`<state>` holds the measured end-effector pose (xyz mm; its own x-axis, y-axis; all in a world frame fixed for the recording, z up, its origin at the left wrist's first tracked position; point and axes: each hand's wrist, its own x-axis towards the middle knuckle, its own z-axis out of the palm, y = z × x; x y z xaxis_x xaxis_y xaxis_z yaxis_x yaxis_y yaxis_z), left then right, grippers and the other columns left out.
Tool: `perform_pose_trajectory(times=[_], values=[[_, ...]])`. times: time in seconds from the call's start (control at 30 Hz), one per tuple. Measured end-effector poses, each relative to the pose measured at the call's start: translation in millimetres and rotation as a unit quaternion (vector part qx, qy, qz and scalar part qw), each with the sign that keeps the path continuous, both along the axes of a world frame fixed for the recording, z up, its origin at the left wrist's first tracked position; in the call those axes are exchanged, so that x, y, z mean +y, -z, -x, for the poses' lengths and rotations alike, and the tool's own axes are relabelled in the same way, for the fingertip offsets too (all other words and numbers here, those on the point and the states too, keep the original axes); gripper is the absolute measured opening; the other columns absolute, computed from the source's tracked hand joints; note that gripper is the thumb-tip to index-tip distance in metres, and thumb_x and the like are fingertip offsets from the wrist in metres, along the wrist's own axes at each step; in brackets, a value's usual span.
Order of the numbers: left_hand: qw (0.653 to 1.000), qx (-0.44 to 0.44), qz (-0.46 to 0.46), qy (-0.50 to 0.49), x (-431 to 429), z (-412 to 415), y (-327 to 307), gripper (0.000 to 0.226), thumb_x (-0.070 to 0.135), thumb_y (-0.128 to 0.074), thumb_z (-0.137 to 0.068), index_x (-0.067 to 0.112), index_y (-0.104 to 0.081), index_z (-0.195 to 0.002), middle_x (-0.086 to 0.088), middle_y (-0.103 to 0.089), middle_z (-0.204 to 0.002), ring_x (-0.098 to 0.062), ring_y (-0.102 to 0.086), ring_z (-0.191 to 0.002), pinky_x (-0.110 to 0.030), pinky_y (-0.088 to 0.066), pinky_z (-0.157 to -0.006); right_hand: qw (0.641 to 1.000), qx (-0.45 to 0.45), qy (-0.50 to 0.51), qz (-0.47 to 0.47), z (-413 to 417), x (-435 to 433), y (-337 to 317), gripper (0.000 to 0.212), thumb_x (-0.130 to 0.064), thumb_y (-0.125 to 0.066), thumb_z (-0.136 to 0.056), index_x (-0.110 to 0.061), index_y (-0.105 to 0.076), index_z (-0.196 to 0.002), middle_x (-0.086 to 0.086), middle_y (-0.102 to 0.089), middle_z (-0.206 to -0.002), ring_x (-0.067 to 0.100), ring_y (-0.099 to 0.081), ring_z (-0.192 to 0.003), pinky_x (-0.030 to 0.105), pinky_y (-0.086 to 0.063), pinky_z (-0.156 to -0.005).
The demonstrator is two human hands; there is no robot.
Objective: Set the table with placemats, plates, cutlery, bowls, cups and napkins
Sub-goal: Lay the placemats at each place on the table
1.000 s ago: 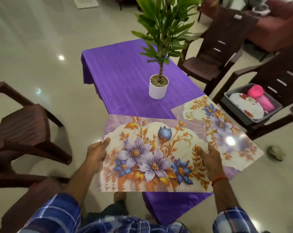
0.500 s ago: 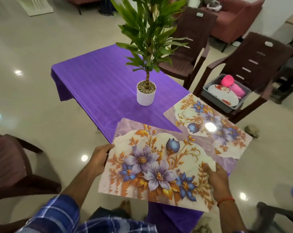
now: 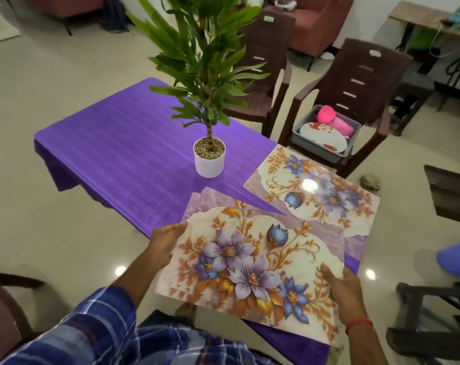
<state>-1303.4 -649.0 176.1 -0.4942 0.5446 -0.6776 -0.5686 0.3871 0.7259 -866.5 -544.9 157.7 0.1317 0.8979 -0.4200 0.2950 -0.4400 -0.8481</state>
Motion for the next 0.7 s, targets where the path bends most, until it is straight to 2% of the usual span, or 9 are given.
perform_pose_trajectory(times=[0.07,0.17,0.27,0.33,0.43,0.53,0.6,0.7], values=[[1.000,0.011,0.013,0.024,18.8,11.9,8.0,0.021,0.016,-0.082,-0.086,-0.001,-0.077,-0.096,-0.025,-0.075,-0.098,-0.042,-0.072,-0.096,-0.066,-0.055,-0.091,0.999,-0.022,0.024,0.001,4.2,-2.0,-2.3,0.030,-0.027,-0.076,-0.089,-0.014,-0.070,-0.115,0.005,-0.075,-0.106,0.027,-0.071,-0.097,0.053,-0.055,-0.095],[0.995,0.044,0.029,0.082,44.8,31.1,21.7,0.020,0.021,-0.085,-0.083,0.005,-0.080,-0.094,-0.020,-0.077,-0.091,-0.035,-0.071,-0.088,-0.060,-0.058,-0.090,0.996,-0.059,0.067,0.010,16.6,-10.8,-7.0,0.031,-0.028,-0.076,-0.088,-0.011,-0.069,-0.113,0.007,-0.074,-0.104,0.029,-0.070,-0.095,0.052,-0.056,-0.093],[0.984,0.092,0.036,0.147,65.4,46.5,28.6,0.015,0.029,-0.087,-0.081,0.014,-0.082,-0.079,-0.015,-0.077,-0.087,-0.026,-0.067,-0.076,-0.053,-0.060,-0.082,0.988,-0.108,0.105,0.020,32.1,-23.5,-12.1,0.035,-0.030,-0.074,-0.090,-0.005,-0.068,-0.113,0.011,-0.072,-0.102,0.030,-0.067,-0.090,0.044,-0.055,-0.087],[0.973,0.131,0.042,0.185,75.5,52.8,31.6,0.015,0.022,-0.085,-0.083,0.011,-0.079,-0.076,-0.013,-0.074,-0.081,-0.021,-0.063,-0.073,-0.045,-0.059,-0.074,0.981,-0.142,0.129,0.014,41.5,-31.0,-13.9,0.037,-0.030,-0.072,-0.092,-0.001,-0.066,-0.114,0.015,-0.069,-0.102,0.031,-0.063,-0.088,0.040,-0.052,-0.083],[0.947,0.200,0.033,0.249,86.0,64.0,38.0,0.012,0.014,-0.085,-0.082,0.005,-0.079,-0.084,-0.011,-0.075,-0.081,-0.017,-0.062,-0.075,-0.042,-0.057,-0.071,0.971,-0.173,0.163,0.025,53.5,-41.3,-15.8,0.038,-0.029,-0.070,-0.094,0.002,-0.064,-0.116,0.017,-0.066,-0.103,0.033,-0.060,-0.088,0.045,-0.051,-0.085],[0.914,0.262,0.038,0.306,97.3,75.6,44.2,0.016,0.016,-0.089,-0.078,0.007,-0.081,-0.090,-0.010,-0.079,-0.085,-0.014,-0.065,-0.073,-0.039,-0.058,-0.072,0.961,-0.193,0.197,0.011,63.1,-51.8,-16.9,0.039,-0.032,-0.069,-0.094,0.000,-0.063,-0.117,0.017,-0.067,-0.109,0.039,-0.064,-0.098,0.051,-0.054,-0.091],[0.890,0.303,0.040,0.339,104.9,78.8,42.7,0.018,0.017,-0.089,-0.078,0.007,-0.081,-0.091,-0.009,-0.079,-0.083,-0.012,-0.066,-0.072,-0.035,-0.056,-0.070,0.955,-0.212,0.205,-0.008,69.7,-58.7,-21.4,0.037,-0.031,-0.066,-0.096,0.000,-0.062,-0.117,0.020,-0.067,-0.111,0.041,-0.064,-0.099,0.043,-0.052,-0.089],[0.848,0.375,0.042,0.371,113.7,85.3,45.4,0.022,0.027,-0.091,-0.075,0.013,-0.081,-0.089,-0.003,-0.078,-0.078,-0.016,-0.072,-0.075,-0.037,-0.056,-0.073,0.959,-0.184,0.212,-0.038,80.4,-60.8,-32.7,0.033,-0.031,-0.063,-0.098,-0.005,-0.058,-0.118,0.012,-0.063,-0.104,0.031,-0.062,-0.093,0.038,-0.049,-0.084]])
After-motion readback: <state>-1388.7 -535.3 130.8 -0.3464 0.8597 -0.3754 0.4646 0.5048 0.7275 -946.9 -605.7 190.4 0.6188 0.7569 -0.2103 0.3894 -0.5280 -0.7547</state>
